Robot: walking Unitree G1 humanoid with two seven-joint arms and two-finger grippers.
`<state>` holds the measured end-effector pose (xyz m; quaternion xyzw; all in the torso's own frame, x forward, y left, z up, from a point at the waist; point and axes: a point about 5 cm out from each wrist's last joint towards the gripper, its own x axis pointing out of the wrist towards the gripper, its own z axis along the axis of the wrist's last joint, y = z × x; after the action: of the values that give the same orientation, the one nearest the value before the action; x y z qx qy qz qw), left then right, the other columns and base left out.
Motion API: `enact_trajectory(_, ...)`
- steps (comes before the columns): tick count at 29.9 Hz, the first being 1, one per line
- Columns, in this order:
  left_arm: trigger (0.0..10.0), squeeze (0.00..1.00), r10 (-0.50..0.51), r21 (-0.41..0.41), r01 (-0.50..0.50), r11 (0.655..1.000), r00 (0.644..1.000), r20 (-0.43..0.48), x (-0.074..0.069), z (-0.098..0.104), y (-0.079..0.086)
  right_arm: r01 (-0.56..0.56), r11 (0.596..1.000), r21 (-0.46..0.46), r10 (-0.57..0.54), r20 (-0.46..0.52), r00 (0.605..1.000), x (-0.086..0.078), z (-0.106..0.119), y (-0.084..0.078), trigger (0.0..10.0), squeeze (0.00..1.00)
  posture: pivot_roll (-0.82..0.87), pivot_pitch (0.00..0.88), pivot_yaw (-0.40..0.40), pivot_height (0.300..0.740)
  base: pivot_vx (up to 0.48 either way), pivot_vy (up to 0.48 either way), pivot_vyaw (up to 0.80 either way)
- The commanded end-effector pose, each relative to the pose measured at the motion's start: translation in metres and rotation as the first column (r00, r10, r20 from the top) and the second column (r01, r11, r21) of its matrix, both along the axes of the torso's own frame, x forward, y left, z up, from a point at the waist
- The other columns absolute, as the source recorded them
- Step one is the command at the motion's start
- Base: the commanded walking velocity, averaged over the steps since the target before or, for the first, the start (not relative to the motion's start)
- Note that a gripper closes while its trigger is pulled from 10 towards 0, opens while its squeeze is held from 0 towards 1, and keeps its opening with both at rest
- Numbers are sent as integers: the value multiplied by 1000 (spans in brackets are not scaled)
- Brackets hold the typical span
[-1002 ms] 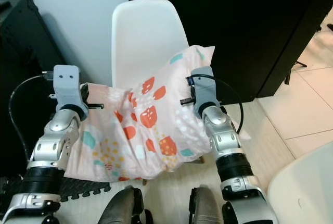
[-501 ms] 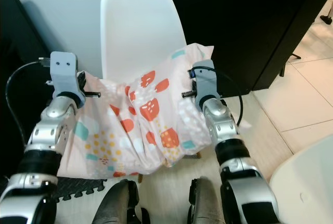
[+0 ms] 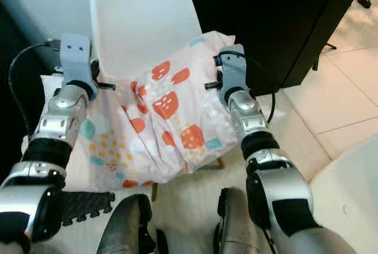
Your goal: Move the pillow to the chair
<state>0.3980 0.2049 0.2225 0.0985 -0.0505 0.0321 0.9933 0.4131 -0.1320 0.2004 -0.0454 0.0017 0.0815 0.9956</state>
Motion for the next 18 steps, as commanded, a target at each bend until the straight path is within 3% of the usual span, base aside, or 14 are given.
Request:
enact_trajectory(1, 10000, 0, -7, 45, 6, 999, 1000, 23, 2, 7, 2, -3, 1000, 24, 1, 52, 999, 2, 12, 1, 10000, 0, 42, 239, -37, 582, 0, 0, 0)
enact_trajectory(6, 10000, 0, 7, 34, -8, 999, 1000, 26, 6, 10, 4, -6, 999, 49, 1, 93, 996, 5, 23, 3, 10000, 0, 44, 241, -35, 582, 0, 0, 0)
enact_trajectory(8, 10000, 0, 32, -22, -32, 999, 999, 7, 6, 6, 7, -20, 998, 64, 18, 46, 999, 4, 13, 4, 10000, 0, 47, 243, -37, 582, 0, 0, 0)
enact_trajectory(13, 10000, 0, 26, -60, -27, 998, 999, -21, 5, -3, 7, -34, 999, 40, 35, -6, 999, 1, -1, 6, 10000, 0, 50, 242, -38, 582, 0, 0, 0)
enact_trajectory(14, 10000, 443, 22, -61, -23, 998, 1000, -22, 4, -5, 7, -35, 999, 38, 36, -10, 999, 1, -4, 6, 10000, 0, 51, 242, -38, 582, 0, 0, 0)
enact_trajectory(15, 10000, 1000, 18, -60, -19, 998, 1000, -21, 4, -7, 7, -29, 998, 51, 29, -4, 1000, 0, -5, 6, 10000, 600, 54, 241, -35, 582, 0, 0, 0)
enact_trajectory(18, 10000, 1000, 16, -60, -18, 998, 1000, -20, 4, -8, 8, -24, 998, 61, 23, 3, 1000, 0, -4, 5, 10000, 600, 54, 241, -35, 582, 0, 0, 0)
